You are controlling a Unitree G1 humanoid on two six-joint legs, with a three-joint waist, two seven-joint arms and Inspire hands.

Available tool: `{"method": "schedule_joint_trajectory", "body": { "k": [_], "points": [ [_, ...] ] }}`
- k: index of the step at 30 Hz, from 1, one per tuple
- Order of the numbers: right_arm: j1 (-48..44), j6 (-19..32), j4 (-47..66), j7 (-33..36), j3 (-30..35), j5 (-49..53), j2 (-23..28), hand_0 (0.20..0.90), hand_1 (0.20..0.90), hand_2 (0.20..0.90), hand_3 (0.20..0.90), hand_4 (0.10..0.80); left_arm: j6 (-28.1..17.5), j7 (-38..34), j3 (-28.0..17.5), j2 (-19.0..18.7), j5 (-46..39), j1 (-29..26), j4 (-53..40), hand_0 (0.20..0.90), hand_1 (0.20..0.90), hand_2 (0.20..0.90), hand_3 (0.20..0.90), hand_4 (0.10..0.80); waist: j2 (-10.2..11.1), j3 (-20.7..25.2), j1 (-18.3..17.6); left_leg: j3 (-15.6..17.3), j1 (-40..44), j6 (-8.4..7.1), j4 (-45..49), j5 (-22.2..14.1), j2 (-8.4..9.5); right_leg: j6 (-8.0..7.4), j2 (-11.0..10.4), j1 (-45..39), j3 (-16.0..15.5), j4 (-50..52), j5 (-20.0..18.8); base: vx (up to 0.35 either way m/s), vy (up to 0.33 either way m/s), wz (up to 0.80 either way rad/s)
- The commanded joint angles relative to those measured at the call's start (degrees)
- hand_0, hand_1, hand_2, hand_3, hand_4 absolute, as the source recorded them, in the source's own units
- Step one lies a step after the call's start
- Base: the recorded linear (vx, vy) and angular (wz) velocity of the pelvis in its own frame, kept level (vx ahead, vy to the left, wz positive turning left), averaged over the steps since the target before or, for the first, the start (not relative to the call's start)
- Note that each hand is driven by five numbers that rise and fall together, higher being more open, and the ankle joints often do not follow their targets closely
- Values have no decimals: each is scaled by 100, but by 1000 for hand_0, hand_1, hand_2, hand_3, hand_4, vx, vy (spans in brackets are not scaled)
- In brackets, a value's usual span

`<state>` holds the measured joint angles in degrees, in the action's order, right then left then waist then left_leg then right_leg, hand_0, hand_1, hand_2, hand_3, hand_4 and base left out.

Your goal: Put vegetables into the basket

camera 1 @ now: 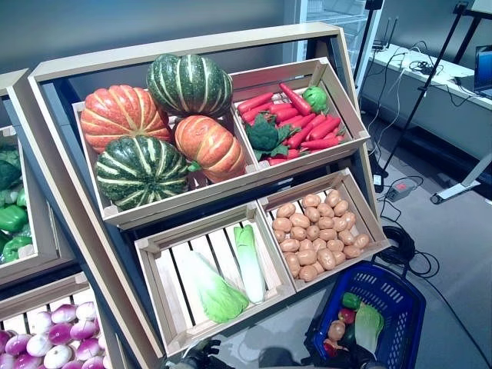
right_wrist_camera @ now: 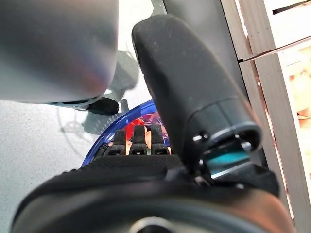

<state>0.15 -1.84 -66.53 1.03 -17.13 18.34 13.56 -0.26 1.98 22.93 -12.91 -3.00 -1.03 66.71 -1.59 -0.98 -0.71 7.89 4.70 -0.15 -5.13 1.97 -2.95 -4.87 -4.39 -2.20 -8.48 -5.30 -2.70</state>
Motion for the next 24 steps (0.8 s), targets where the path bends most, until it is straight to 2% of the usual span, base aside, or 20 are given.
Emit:
{"method": "schedule_joint_trajectory", "body": {
  "k": [1,4,6,7,8,11,14,18,20,22,24],
  "points": [
    [-476,123,70,-210,-411,-52,-14,900,900,900,900,800,-465,623,276,-171,-39,-626,-516,900,900,900,900,800,196,-156,-2,-455,-172,-264,13,-173,-119,-227,-251,-122,158,45,40,-88,21,-1],
    [-506,3,232,-170,-502,-18,88,900,900,900,900,800,-424,1103,556,-398,-96,-671,-1484,900,900,900,900,800,156,-239,-14,-438,-220,-243,13,-152,-106,-213,-225,-45,235,52,20,-80,27,-4],
    [-501,-47,340,-150,-532,28,159,900,900,900,900,800,-172,1731,785,-676,-446,-710,-2495,900,900,900,900,800,116,-281,-5,-454,-256,-232,13,-155,-85,-211,-220,-8,254,33,1,-58,32,-1],
    [-496,-57,361,-148,-534,29,171,900,900,900,900,800,-146,1883,818,-740,-521,-712,-2694,900,900,900,900,800,109,-286,-3,-456,-262,-228,13,-157,-79,-211,-219,-3,258,30,-1,-48,48,0],
    [-473,-70,413,-158,-517,2,230,900,900,900,900,800,68,2449,988,-1019,-770,-766,-3595,900,900,900,900,800,62,-306,-2,-461,-285,-210,13,-167,-63,-221,-220,23,257,30,-8,-28,43,-1],
    [-408,2,392,-182,-484,-41,293,900,900,900,900,800,370,3347,1089,-1422,-1203,-874,-4872,900,900,900,900,800,9,-319,-14,-443,-326,-188,13,-159,-50,-250,-224,68,258,30,-30,-16,39,-2],
    [-376,120,289,-219,-488,-48,343,900,900,900,900,800,464,3744,1184,-1817,-1567,-1096,-5845,900,900,900,900,800,-26,-316,-38,-402,-362,-169,13,-168,-42,-273,-226,118,274,30,-34,-2,17,-3],
    [-340,149,284,-211,-500,-43,362,900,900,900,900,800,447,3395,1032,-2097,-2012,-1281,-6518,900,900,900,900,800,-39,-314,-29,-391,-391,-149,13,-173,-33,-272,-226,149,292,30,-30,11,16,-10],
    [-219,209,298,-232,-422,-65,387,900,900,900,900,800,339,2789,594,-2309,-2176,-1274,-6964,900,900,900,900,800,-42,-304,25,-410,-401,-144,13,-183,-25,-266,-229,151,281,30,-10,38,14,-3],
    [-134,192,360,-237,-366,-74,407,900,900,900,900,800,192,2428,234,-2397,-1943,-1161,-7055,900,900,900,900,800,-39,-301,82,-448,-409,-148,13,-183,-19,-259,-227,148,264,30,-1,36,9,3],
    [7,188,450,-225,-274,-65,433,900,900,900,900,800,-68,1975,-264,-2603,-1124,-946,-7062,900,900,900,900,800,-27,-313,171,-503,-423,-162,13,-167,-20,-235,-226,141,222,30,8,49,1,3]
  ]
}}
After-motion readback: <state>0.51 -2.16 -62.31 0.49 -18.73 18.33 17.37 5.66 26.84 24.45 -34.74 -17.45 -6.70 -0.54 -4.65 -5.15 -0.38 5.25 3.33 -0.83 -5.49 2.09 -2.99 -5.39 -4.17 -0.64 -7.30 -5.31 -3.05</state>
